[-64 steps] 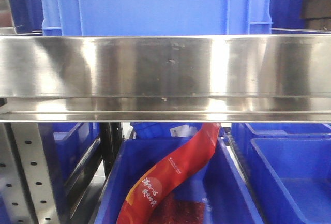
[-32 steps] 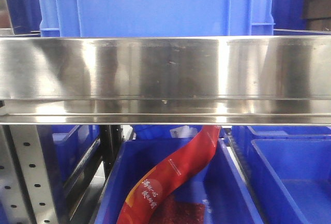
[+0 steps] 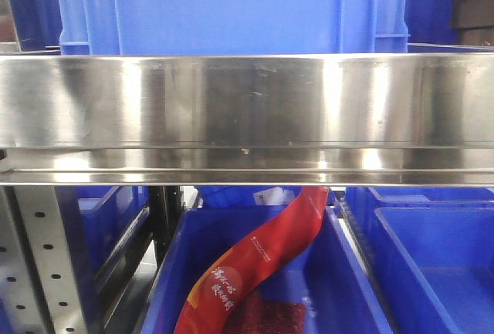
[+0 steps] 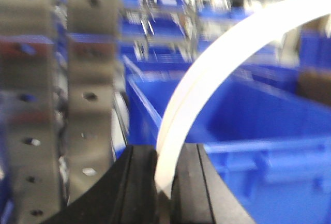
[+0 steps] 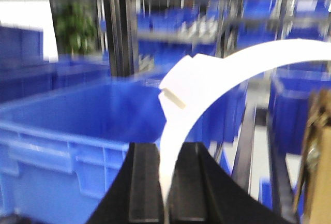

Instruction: Grab PVC pipe and place in blue bin

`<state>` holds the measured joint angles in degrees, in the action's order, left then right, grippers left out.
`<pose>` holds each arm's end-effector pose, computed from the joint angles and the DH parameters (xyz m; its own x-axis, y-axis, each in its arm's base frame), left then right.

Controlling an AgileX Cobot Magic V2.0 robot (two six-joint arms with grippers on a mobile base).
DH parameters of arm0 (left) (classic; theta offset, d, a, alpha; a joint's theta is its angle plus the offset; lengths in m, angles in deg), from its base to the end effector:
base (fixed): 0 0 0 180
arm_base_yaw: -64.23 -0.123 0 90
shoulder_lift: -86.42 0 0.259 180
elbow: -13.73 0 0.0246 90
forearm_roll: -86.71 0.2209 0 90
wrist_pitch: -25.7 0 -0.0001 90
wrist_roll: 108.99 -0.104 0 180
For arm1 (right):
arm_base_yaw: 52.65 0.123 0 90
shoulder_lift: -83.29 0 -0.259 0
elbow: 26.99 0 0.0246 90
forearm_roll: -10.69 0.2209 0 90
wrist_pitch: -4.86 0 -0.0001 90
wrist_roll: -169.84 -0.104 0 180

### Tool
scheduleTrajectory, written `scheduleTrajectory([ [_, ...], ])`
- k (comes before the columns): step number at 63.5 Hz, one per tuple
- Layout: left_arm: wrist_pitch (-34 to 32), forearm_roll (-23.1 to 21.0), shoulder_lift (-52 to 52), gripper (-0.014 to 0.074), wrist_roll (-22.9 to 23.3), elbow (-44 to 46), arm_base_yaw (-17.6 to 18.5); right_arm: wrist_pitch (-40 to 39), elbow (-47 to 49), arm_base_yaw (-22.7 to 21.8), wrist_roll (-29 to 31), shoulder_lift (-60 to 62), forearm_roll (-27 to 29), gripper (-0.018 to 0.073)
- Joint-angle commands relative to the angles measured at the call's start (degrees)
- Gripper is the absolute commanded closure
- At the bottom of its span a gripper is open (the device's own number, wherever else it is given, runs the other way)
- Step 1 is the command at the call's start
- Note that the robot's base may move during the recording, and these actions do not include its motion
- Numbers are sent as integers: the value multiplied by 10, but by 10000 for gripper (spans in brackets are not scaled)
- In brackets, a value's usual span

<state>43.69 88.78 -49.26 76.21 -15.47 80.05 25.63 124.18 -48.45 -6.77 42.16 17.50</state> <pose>0.1191 -0.0325 0.3874 -0.0399 -0.0473 -0.9981 0.2600 0.9640 -0.0561 0.1073 0.0123 0.3910 -0.0163 0.0509 -0.9986 -0.1144 0.9920 0.0524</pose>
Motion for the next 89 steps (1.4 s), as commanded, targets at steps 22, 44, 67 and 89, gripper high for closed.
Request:
scheduleTrajectory([
  [22, 48, -5, 242, 707, -20, 226, 55, 3, 176, 76, 18, -251, 26, 715],
  [44, 144, -6, 491, 707, -20, 505, 85, 136, 402, 80, 18, -470, 86, 715],
  [67, 139, -1, 582, 655, -20, 568, 85, 184, 490, 80, 18, -568, 114, 515],
  [89, 143, -1, 582, 235, -20, 568, 85, 185, 490, 80, 18, -568, 118, 273],
])
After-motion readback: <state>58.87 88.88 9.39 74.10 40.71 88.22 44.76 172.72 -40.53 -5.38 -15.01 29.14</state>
